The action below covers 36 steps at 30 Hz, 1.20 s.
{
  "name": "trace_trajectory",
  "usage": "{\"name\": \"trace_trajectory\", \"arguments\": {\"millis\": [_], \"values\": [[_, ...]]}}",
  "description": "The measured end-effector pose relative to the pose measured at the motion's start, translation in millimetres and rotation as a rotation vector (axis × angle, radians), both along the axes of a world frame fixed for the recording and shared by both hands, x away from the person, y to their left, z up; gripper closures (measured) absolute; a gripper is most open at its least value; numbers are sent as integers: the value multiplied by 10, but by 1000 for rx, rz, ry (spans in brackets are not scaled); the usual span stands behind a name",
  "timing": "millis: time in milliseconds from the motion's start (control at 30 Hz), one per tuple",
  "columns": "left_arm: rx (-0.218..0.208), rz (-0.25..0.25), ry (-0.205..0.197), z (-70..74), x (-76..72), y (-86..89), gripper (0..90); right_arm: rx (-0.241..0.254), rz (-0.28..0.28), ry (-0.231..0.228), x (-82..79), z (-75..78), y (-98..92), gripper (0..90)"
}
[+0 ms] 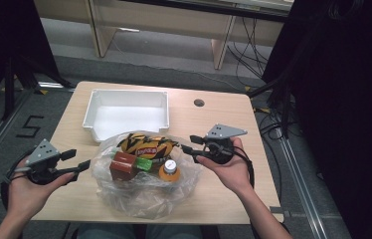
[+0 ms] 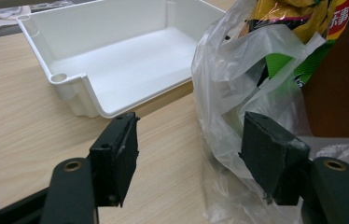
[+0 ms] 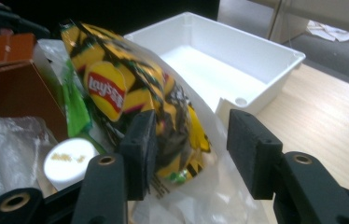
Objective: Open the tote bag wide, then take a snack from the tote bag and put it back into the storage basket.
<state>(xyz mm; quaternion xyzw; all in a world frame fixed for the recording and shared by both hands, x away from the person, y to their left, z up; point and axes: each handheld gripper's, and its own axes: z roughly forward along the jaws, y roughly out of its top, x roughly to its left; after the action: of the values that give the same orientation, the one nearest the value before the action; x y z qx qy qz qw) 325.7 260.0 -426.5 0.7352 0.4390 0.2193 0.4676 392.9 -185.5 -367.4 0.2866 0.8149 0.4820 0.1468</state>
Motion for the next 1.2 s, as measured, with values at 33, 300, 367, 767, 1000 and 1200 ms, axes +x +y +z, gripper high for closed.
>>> {"name": "trace_trajectory", "arguments": {"millis": [33,300,367,767,1000,1200], "values": [[-14,10,-8,-20,-17,10,366,15,-3,1,-11,13,26,531],[0,40,-15,-113,-56,8,373,17,39,-40,21,45,103,519],[-8,44,-10,-135,-48,19,374,33,32,-15,3,50,137,519],[19,57,-10,-181,-46,3,379,-33,113,-79,59,139,297,531],[20,42,-13,-194,-37,3,381,-40,158,-93,129,95,473,576],[28,37,-9,-204,-42,9,383,-91,169,-97,175,25,573,627]]}}
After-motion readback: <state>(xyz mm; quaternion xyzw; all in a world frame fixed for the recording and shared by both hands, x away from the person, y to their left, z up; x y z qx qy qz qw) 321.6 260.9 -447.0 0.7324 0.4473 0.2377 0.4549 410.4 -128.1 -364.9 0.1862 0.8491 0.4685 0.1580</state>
